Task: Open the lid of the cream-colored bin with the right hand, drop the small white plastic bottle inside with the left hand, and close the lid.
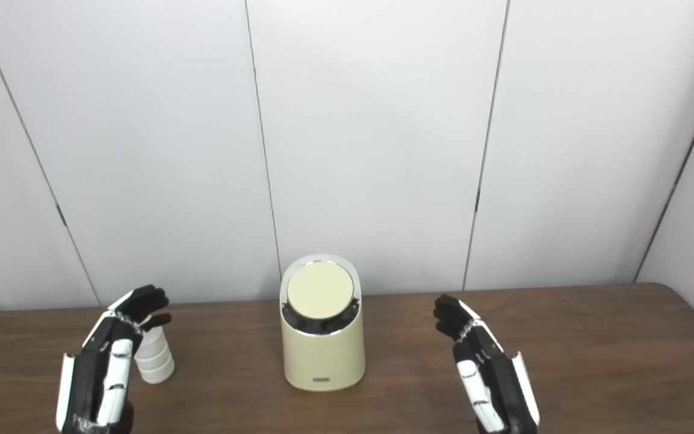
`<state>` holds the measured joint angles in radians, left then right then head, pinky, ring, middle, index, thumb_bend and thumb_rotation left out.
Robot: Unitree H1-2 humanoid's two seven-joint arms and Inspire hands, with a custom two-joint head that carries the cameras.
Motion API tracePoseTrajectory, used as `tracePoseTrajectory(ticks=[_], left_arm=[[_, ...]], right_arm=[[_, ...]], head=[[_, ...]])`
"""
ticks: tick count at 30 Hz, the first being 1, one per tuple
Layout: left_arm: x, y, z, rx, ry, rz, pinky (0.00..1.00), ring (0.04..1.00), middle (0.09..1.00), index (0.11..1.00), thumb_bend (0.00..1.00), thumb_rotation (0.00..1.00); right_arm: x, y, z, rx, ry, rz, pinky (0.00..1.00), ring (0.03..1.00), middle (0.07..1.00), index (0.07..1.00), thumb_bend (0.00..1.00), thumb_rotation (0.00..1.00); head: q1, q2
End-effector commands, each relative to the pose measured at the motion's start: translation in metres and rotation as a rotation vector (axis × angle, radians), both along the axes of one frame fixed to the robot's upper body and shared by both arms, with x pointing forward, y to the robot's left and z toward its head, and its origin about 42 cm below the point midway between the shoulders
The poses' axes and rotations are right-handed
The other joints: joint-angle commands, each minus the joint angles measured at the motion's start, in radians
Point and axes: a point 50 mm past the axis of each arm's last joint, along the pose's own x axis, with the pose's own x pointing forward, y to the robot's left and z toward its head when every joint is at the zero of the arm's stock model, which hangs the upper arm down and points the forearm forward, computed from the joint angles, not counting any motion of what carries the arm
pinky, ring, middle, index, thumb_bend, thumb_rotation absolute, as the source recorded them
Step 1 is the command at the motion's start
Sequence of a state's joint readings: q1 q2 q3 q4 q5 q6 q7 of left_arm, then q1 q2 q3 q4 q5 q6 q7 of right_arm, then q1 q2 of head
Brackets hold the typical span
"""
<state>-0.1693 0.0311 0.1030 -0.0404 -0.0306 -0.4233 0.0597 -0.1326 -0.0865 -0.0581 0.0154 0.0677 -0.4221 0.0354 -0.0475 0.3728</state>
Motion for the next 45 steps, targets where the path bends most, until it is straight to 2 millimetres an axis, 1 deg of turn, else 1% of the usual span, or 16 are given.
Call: tracePoseTrajectory(ticks=[1,3,8,19,22,23,24,26,29,30,32,35,37,39,41,45], left_arm=[[0.005,-0.002,0.016,0.018,-0.072,-0.008,0.71,0.775,0.776,0.769,0.24,0.71],[0.005,-0.002,0.016,0.018,-0.071,-0.008,0.71,0.774,0.775,0.767,0.24,0.71],[0.005,-0.001,0.016,0.02,-0.072,-0.009,0.71,0.775,0.777,0.769,0.24,0.71],[0.006,-0.003,0.017,0.015,-0.068,-0.013,0.71,0.772,0.775,0.768,0.25,0.71],[0.007,-0.004,0.018,0.017,-0.07,-0.012,0.71,0.769,0.771,0.765,0.24,0.71],[0.007,-0.004,0.018,0.023,-0.071,-0.011,0.71,0.769,0.771,0.766,0.23,0.71],[0.008,-0.004,0.018,0.027,-0.073,-0.011,0.71,0.77,0.772,0.769,0.23,0.71],[0.009,-0.005,0.018,0.029,-0.075,-0.011,0.71,0.769,0.774,0.771,0.22,0.72],[0.01,-0.005,0.018,0.026,-0.078,-0.013,0.72,0.778,0.784,0.773,0.22,0.72],[0.01,-0.006,0.018,0.027,-0.079,-0.012,0.73,0.779,0.785,0.775,0.23,0.73],[0.01,-0.006,0.019,0.027,-0.081,-0.012,0.72,0.77,0.779,0.772,0.23,0.73],[0.011,-0.007,0.019,0.026,-0.084,-0.01,0.71,0.764,0.773,0.771,0.22,0.72],[0.012,-0.007,0.02,0.027,-0.088,-0.01,0.71,0.763,0.774,0.77,0.22,0.72],[0.012,-0.007,0.02,0.026,-0.087,-0.016,0.72,0.768,0.778,0.774,0.23,0.72],[0.012,-0.007,0.02,0.023,-0.087,-0.017,0.72,0.77,0.779,0.774,0.23,0.72],[0.013,-0.008,0.02,0.022,-0.088,-0.012,0.71,0.764,0.776,0.772,0.23,0.72]], right_arm=[[0.005,0.001,0.017,-0.003,-0.093,0.006,0.83,0.848,0.848,0.825,0.19,0.78],[0.005,0.001,0.017,-0.003,-0.094,0.006,0.83,0.848,0.848,0.824,0.2,0.78],[0.005,0.001,0.018,-0.003,-0.095,0.01,0.82,0.848,0.85,0.829,0.17,0.78],[0.006,0.0,0.019,-0.002,-0.094,0.005,0.82,0.843,0.845,0.823,0.2,0.78],[0.008,0.001,0.025,-0.023,-0.095,0.001,0.82,0.849,0.849,0.827,0.23,0.78],[0.009,0.002,0.027,-0.036,-0.097,-0.002,0.83,0.855,0.855,0.832,0.24,0.75],[0.01,0.003,0.031,-0.053,-0.098,-0.007,0.83,0.86,0.86,0.837,0.26,0.69],[0.013,0.006,0.039,-0.097,-0.102,-0.024,0.83,0.86,0.868,0.846,0.3,0.66],[0.018,0.014,0.057,-0.131,-0.103,-0.031,0.84,0.862,0.87,0.857,0.41,0.7],[0.02,0.017,0.065,-0.146,-0.103,-0.032,0.85,0.874,0.873,0.864,0.46,0.72],[0.024,0.022,0.082,-0.2,-0.101,-0.038,0.89,0.908,0.887,0.875,0.51,0.75],[0.029,0.029,0.1,-0.281,-0.089,-0.052,0.91,0.938,0.904,0.897,0.62,0.82],[0.032,0.035,0.118,-0.341,-0.092,-0.053,0.85,0.894,0.909,0.912,0.7,0.84],[0.035,0.043,0.134,-0.362,-0.079,-0.036,0.76,0.855,0.904,0.912,0.76,0.8],[0.038,0.05,0.147,-0.382,-0.064,-0.034,0.76,0.875,0.927,0.928,0.78,0.76],[0.044,0.061,0.166,-0.42,-0.061,-0.059,0.8,0.894,0.924,0.93,0.71,0.66]], head=[[0.0,0.0],[0.0,0.0],[0.0,-0.001],[0.006,0.004],[0.01,0.003],[0.008,0.002],[0.004,0.001],[0.002,-0.003],[0.006,-0.004],[0.007,-0.003],[0.006,-0.003],[0.006,-0.004],[0.006,-0.006],[0.006,-0.006],[0.005,-0.005],[0.005,-0.005]])
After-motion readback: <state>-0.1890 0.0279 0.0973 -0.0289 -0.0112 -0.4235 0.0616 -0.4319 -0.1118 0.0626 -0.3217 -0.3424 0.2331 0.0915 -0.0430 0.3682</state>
